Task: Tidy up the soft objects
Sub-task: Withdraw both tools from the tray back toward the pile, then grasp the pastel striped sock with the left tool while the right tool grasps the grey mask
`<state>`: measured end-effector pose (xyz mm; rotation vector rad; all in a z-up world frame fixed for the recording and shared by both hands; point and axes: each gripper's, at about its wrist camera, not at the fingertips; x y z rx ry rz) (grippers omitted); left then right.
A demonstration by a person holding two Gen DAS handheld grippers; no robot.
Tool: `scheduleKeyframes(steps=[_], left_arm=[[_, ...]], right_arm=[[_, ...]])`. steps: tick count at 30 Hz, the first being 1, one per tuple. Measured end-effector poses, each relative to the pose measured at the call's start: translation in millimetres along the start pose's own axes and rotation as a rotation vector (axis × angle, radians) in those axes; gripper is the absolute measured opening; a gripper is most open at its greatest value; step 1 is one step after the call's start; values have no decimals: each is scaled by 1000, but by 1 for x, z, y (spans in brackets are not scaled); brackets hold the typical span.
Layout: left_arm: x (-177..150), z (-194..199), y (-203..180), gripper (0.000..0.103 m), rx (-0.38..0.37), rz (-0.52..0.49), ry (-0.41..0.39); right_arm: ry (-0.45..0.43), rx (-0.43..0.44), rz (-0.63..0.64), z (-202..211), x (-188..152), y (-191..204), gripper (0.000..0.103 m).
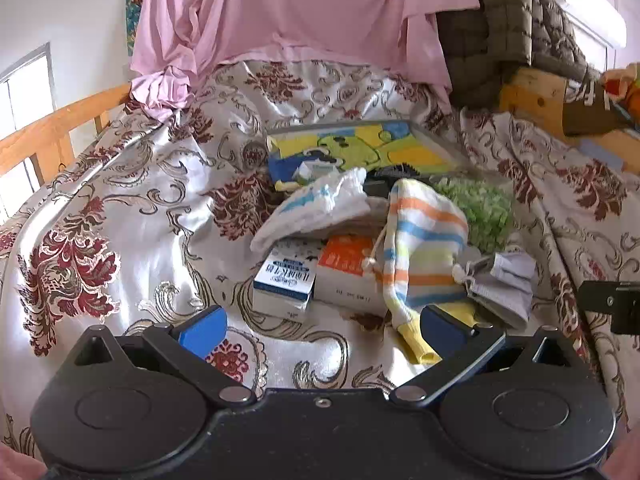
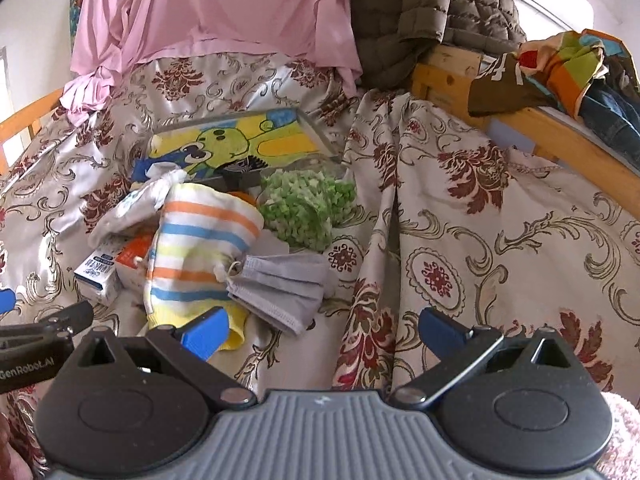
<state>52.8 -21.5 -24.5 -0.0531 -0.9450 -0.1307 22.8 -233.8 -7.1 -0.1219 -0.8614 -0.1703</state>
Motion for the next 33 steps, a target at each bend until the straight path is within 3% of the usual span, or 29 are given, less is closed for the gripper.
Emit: scheduleKeyframes(steps=[14, 25, 33], left_arm=[[1, -16, -5, 102, 5, -18, 93], [6, -32, -4, 102, -41, 25, 125], [10, -59, -5, 102, -126, 92, 155]], right_arm=[[80, 2, 25, -17, 4, 3, 103], [117, 19, 11, -32, 12, 2, 103], [129, 51, -143, -47, 25, -22, 103]])
Point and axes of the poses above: each gripper's, at about its wrist camera, not at the fingertips, and z roughly against the way its jaws point, y to its left, x to its top
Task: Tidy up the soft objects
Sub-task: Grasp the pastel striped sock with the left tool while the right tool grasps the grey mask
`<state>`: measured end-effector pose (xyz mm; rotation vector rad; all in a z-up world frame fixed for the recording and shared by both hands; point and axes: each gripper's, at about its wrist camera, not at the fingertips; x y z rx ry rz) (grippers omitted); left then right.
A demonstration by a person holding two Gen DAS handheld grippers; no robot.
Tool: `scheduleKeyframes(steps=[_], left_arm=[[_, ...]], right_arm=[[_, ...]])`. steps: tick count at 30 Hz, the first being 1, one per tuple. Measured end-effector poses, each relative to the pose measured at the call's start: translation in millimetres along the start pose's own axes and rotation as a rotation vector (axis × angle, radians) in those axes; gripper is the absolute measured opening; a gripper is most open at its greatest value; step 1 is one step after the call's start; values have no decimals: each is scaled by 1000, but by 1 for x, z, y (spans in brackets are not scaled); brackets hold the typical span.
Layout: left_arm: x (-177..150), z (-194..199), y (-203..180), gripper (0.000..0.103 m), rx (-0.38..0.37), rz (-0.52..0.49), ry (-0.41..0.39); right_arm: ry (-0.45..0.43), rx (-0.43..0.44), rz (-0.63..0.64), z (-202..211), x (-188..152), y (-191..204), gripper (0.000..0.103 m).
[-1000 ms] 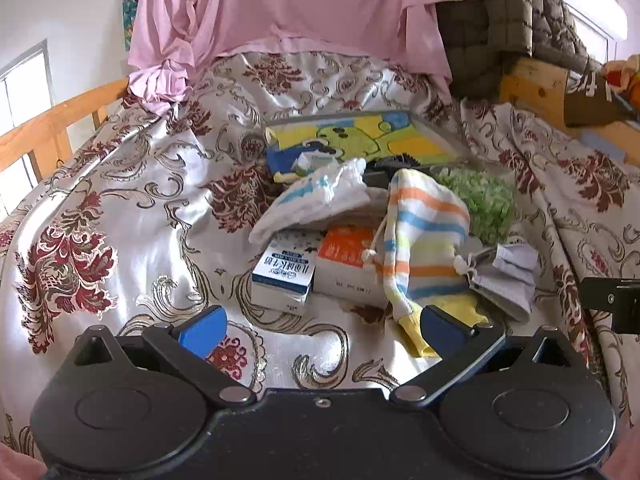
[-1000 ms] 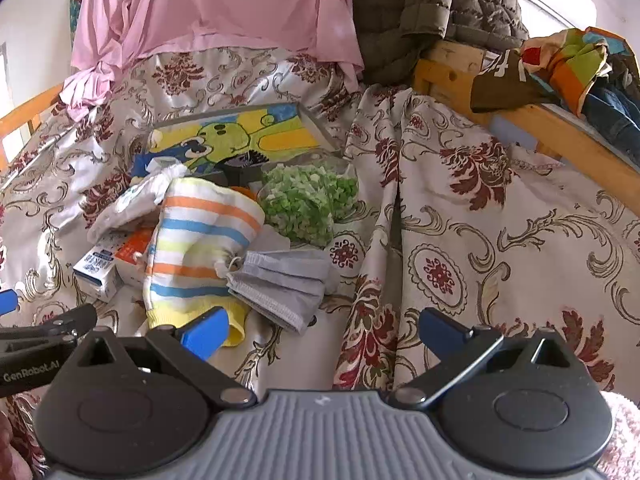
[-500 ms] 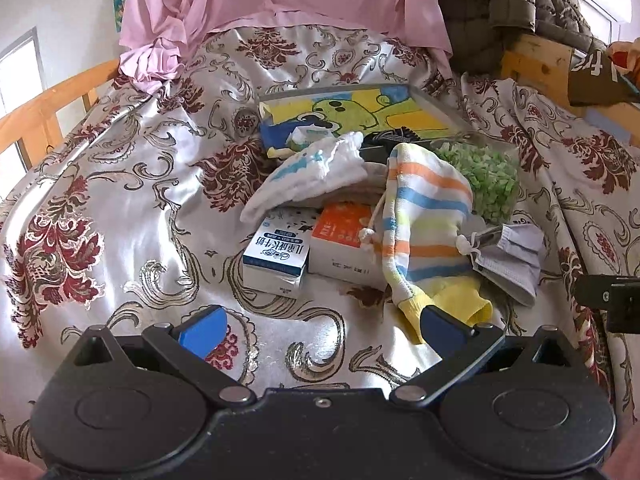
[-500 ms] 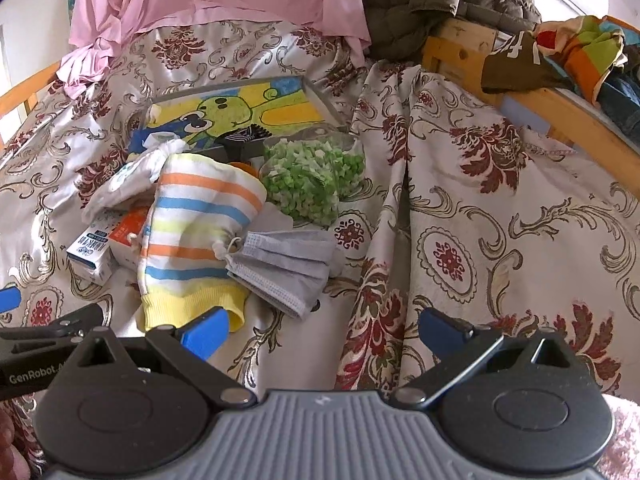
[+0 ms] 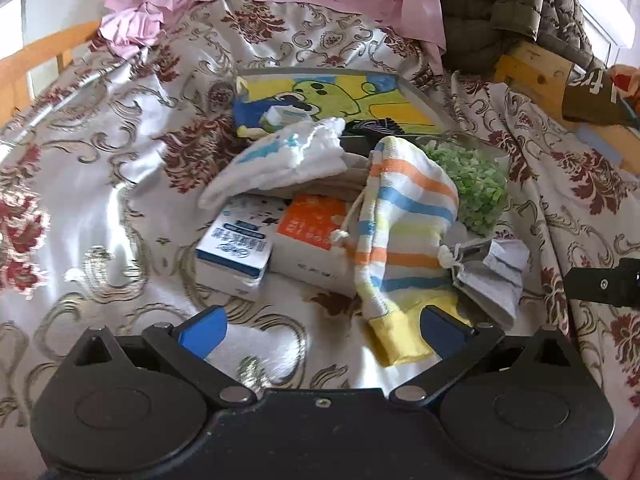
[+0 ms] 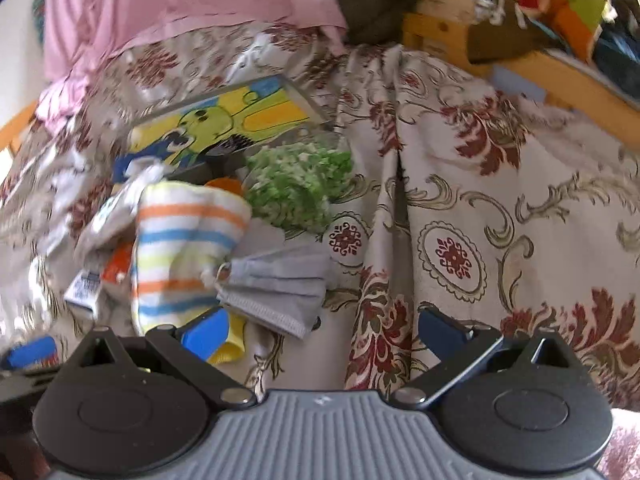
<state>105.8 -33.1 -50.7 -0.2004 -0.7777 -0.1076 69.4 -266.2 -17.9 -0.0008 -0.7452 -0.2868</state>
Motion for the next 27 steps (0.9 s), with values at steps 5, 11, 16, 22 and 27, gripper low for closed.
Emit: scheduleKeyframes(steps=[5, 11, 16, 22, 27], left_arm=[[6, -21, -3, 102, -74, 11, -6], [12, -39, -5, 98, -171, 18, -15], [15, -53, -2, 92, -234, 64, -1], [12, -68, 2, 68, -325, 145, 72], [10, -72, -3, 53, -361, 149, 79]], right_arm=[[55, 70, -4, -18, 13, -3, 103], [91, 135, 56, -45, 38, -1, 103], [170, 200, 20, -78, 52, -6, 103], [264, 264, -28, -113, 59, -10, 103], [329, 294, -93, -135, 59, -12, 99]])
Point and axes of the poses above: each gripper's, at about its wrist camera, not at the fingertips, and z roughly against the way its jaws point, y to its left, x to its top
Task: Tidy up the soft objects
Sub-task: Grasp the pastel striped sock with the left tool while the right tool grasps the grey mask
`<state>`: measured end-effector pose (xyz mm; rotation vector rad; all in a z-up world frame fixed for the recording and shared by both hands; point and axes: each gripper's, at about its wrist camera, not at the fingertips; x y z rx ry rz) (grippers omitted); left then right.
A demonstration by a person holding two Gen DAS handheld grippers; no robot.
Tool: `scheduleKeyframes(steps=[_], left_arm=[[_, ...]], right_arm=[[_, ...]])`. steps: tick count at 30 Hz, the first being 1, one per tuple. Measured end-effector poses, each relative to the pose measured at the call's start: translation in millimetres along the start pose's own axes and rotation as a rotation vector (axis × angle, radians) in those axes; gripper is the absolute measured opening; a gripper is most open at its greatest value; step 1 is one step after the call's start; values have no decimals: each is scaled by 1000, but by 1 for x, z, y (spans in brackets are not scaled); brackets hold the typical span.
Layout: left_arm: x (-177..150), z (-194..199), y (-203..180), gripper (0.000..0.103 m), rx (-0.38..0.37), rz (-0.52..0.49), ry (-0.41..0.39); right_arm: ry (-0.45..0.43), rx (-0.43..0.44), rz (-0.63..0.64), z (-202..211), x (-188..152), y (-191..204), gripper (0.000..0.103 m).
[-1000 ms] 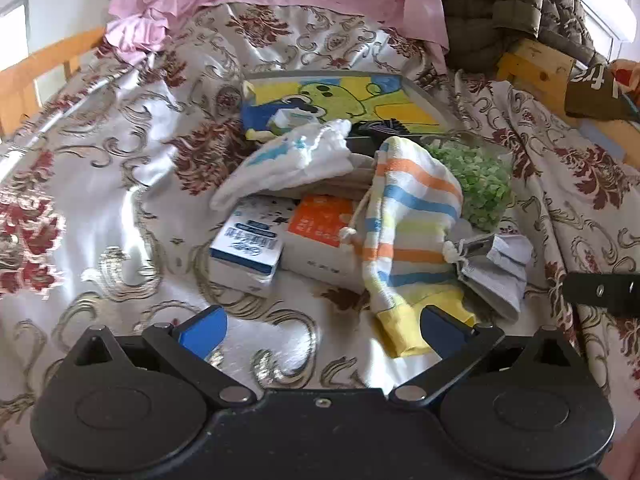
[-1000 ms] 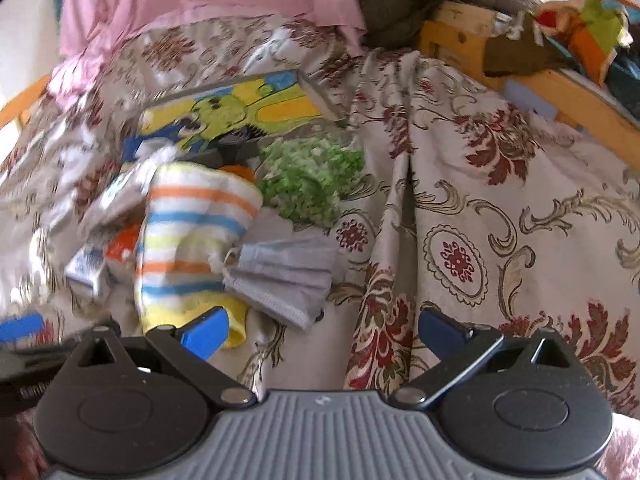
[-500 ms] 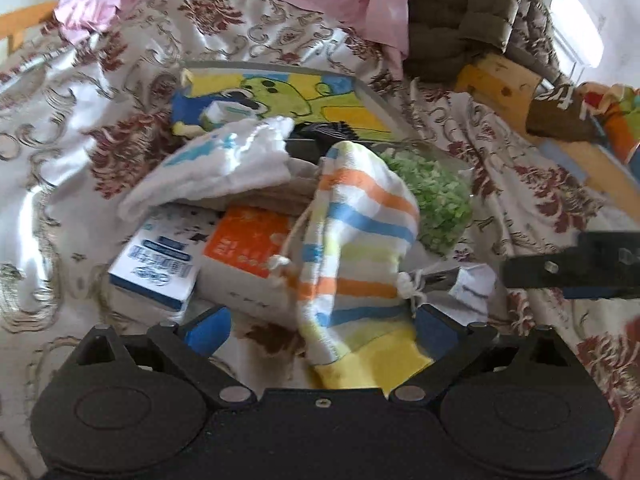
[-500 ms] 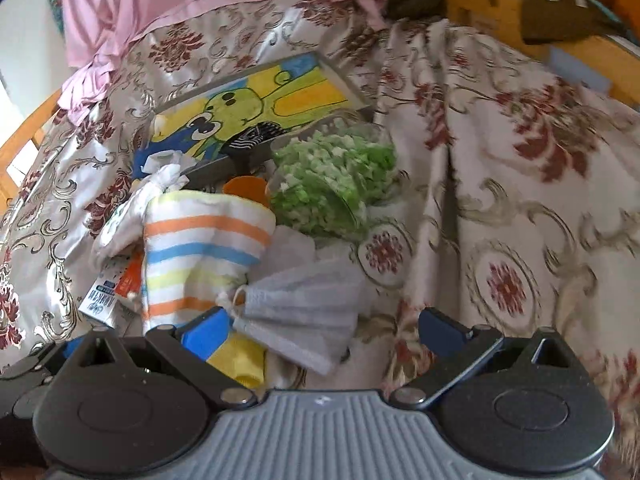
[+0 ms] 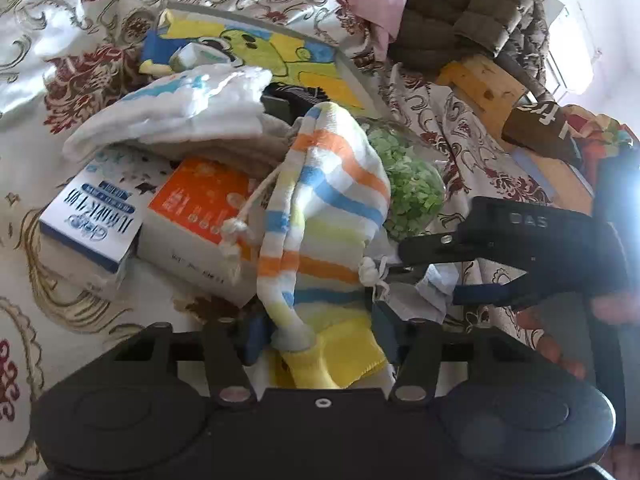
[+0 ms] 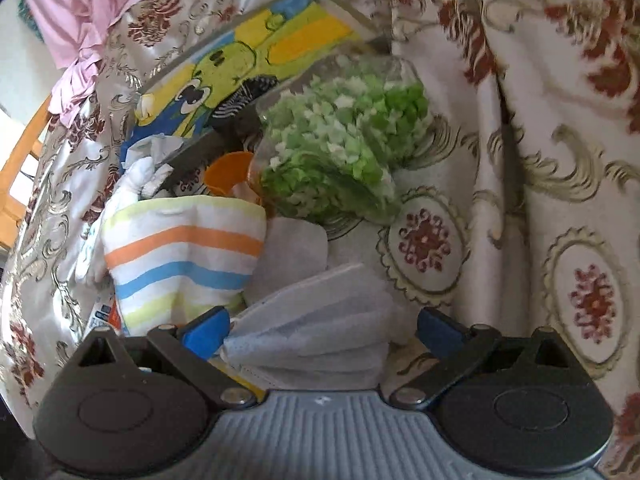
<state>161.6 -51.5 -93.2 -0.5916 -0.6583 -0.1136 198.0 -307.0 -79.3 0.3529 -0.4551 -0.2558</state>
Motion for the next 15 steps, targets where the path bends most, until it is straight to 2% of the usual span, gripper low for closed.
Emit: scheduleKeyframes(steps=[4, 11, 13, 15], left_arm=[[0, -10, 5, 51, -25, 41, 16], [0, -20, 12, 51, 0, 79, 29], [0, -20, 13, 43, 11, 76, 31], [0, -20, 12, 24, 46, 48, 35]], right_arm=[[26, 28, -37, -9, 1, -1, 96], [35, 28, -38, -14, -3, 1, 87], [24, 28, -35, -12, -3, 2, 84], [25, 26, -32, -11, -4, 2, 80]])
Point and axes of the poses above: each gripper's, at about its wrist camera, not at the fingertips, and z roughly against the way its jaws point, y to its left, x to its top
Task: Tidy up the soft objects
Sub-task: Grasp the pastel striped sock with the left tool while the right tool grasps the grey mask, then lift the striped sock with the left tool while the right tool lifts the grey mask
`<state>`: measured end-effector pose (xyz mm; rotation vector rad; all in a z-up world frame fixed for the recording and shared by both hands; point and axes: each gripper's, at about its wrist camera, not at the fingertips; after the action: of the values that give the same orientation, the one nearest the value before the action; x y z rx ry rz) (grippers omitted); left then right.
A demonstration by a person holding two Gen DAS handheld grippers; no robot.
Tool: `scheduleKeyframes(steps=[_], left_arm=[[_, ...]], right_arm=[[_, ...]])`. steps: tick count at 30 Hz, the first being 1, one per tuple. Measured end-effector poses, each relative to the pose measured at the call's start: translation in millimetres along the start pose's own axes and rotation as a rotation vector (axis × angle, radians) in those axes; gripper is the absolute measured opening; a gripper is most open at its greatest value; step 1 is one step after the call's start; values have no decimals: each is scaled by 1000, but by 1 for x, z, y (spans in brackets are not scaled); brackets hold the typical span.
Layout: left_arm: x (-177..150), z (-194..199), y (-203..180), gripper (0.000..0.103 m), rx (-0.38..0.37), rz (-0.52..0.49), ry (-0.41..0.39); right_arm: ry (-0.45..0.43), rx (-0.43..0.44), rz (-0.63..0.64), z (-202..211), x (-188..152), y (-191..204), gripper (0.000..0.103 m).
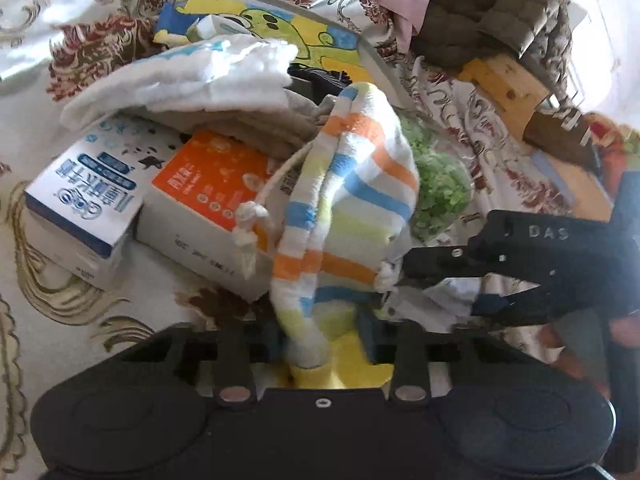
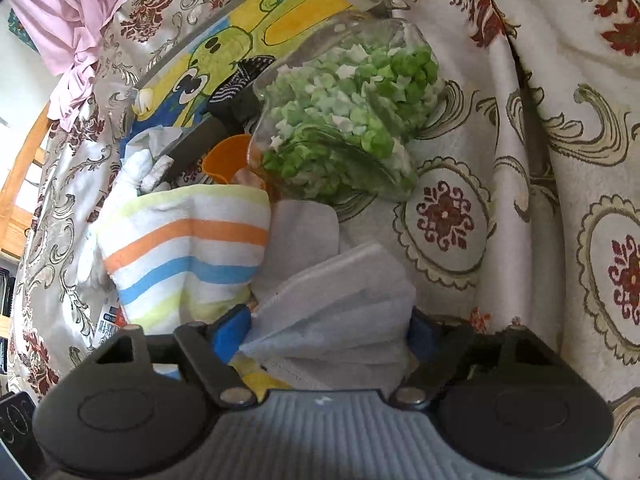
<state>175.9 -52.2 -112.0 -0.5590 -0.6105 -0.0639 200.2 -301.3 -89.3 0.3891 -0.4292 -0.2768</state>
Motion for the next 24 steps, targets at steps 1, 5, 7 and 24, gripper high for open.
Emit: scheduleKeyframes(steps=[1, 5, 7, 24], left_arm=[[0, 0, 0, 19, 20, -12, 2], [-1, 6, 0, 9, 24, -22, -12], [-3, 11, -3, 7, 24, -29, -20], [-29, 71, -61, 6, 247, -425, -336]], right_arm=[[1, 0, 2, 0, 0, 0, 79], [1, 6, 7, 5, -2, 0, 72], [-2, 12, 6, 8, -3, -2, 69], [-135, 16, 106, 36, -14, 9, 25]])
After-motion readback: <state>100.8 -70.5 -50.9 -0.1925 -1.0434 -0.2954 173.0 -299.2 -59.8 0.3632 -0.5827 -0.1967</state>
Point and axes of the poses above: each gripper's, at about its wrist camera, not at the fingertips, and z roughly against the way its jaws point, y to its left, x to its top
